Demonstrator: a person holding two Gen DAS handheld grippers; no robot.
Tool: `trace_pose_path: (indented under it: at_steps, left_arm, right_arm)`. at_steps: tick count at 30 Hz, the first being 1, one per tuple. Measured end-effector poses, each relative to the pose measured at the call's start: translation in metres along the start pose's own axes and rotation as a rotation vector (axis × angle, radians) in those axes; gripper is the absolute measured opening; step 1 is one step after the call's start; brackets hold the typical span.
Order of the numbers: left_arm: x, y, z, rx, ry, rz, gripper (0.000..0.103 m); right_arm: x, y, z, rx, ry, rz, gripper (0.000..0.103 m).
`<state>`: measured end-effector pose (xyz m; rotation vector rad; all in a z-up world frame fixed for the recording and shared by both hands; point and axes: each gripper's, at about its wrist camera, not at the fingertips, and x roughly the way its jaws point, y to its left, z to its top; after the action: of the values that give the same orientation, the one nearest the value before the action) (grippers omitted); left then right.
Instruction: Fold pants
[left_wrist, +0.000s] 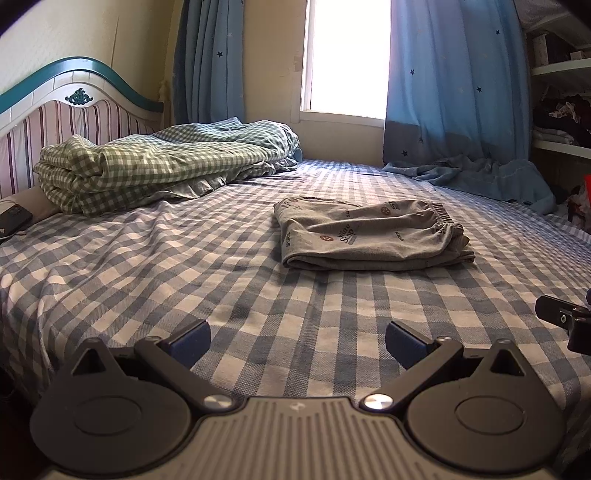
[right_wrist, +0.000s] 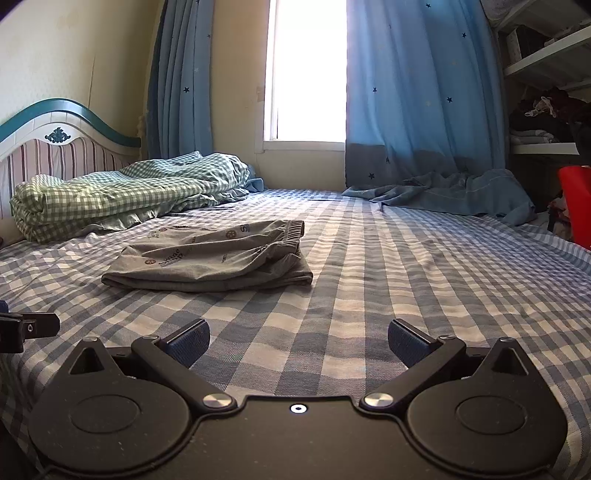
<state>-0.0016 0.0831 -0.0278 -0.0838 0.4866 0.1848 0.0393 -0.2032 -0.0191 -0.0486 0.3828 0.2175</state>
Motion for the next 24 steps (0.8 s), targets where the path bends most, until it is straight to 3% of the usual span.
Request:
trace_pose_path:
  at_steps: [24]
  left_arm:
    - [0.0009, 0.0001, 0.0007, 0.002, 0.002, 0.001, 0.103]
  right_arm:
    - [0.0019, 0.0034, -0.0026, -0.008, 0.009, 0.005, 0.102]
